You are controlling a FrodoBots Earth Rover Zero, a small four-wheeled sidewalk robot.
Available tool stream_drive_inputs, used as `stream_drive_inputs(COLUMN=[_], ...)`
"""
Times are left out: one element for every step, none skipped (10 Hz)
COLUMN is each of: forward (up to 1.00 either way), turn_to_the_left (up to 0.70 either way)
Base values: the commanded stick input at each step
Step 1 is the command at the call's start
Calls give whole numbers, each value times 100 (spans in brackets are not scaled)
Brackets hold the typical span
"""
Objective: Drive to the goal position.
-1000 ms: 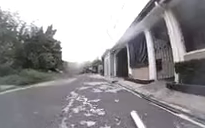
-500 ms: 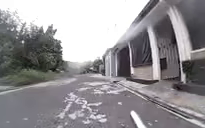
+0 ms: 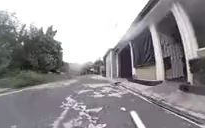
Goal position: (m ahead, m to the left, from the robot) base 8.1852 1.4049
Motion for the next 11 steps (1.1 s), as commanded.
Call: stream_drive_inputs(forward=[50,50,50,50,50,50,50,50,50,50,50], turn_to_the_left=[0,0,0,0,0,0,0,0,0,0,0])
